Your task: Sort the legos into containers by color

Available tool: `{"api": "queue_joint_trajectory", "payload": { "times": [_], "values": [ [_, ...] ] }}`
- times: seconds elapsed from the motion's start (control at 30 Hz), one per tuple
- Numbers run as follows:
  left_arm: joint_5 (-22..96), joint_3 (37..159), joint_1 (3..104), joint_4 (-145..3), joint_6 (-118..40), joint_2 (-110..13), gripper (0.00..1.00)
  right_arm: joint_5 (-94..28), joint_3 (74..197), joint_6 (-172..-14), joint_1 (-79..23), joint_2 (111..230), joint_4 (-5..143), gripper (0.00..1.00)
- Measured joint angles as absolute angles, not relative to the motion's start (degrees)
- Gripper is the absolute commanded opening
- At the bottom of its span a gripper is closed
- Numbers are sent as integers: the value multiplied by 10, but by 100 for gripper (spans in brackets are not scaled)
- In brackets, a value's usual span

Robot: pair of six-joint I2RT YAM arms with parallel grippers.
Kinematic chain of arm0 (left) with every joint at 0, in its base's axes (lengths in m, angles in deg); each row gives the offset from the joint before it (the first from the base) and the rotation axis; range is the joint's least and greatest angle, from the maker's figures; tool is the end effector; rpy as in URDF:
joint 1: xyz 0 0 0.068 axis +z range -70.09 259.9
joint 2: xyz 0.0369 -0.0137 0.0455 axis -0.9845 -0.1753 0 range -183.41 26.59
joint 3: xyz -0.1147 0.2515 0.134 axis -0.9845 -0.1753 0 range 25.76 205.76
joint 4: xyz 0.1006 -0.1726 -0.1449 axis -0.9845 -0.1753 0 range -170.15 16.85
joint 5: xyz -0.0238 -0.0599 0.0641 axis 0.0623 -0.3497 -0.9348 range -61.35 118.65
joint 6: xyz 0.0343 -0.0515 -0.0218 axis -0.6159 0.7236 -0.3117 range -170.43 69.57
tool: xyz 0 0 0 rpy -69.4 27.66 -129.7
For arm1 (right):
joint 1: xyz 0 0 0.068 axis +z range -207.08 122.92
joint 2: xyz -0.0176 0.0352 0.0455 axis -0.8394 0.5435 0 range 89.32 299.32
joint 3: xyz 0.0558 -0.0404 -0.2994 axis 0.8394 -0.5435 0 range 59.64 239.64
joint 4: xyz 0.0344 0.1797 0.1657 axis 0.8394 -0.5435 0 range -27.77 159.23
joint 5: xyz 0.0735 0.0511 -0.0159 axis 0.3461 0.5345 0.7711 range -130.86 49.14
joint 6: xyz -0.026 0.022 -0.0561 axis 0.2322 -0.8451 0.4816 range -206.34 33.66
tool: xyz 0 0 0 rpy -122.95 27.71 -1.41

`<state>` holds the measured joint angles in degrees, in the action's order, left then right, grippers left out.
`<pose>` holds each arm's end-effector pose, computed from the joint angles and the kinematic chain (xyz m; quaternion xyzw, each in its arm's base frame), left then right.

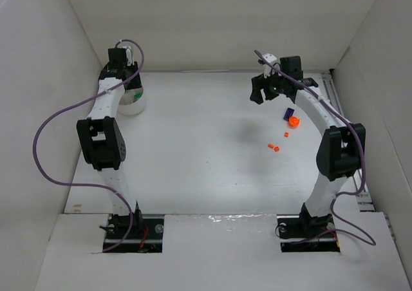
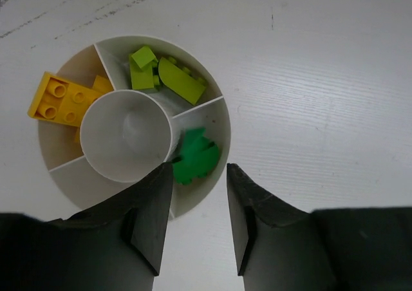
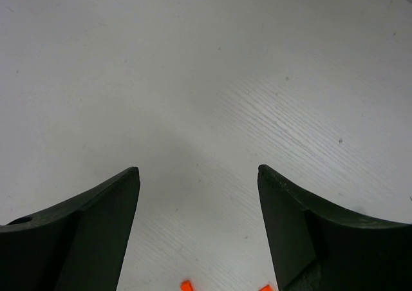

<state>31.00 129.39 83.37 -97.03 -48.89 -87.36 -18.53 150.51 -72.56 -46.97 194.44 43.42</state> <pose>0.4809 0.0270 0.3344 -0.0290 0.8832 -0.0102 0.4681 0.4183 0.0945 0.3259 -0.2640 0.8532 0.1622 0.4196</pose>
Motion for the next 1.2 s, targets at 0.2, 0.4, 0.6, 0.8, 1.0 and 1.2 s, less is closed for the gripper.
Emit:
{"api": "queue_joint_trajectory", "payload": {
  "times": [0.2, 0.4, 0.6, 0.8, 1.0, 1.2],
  "values": [
    [310, 1294, 834, -974, -489, -881, 45, -179, 1518, -710, -494, 1958, 412, 74],
    [418, 1245, 835, -915, -489, -845, 51, -124, 1502, -617, -559, 1953, 347, 62],
    [523, 1164, 791, -868, -512, -731, 63, -116, 1423, -438, -634, 1911, 219, 61],
    [570, 1164, 757, -848, -515, -713, 65, -163, 1327, -429, -622, 1853, 239, 75],
    [571, 1157, 767, -847, -509, -715, 66, -227, 1315, -519, -626, 1852, 359, 79],
    [571, 1157, 768, -845, -501, -716, 66, -291, 1301, -562, -620, 1863, 431, 69]
  ]
}}
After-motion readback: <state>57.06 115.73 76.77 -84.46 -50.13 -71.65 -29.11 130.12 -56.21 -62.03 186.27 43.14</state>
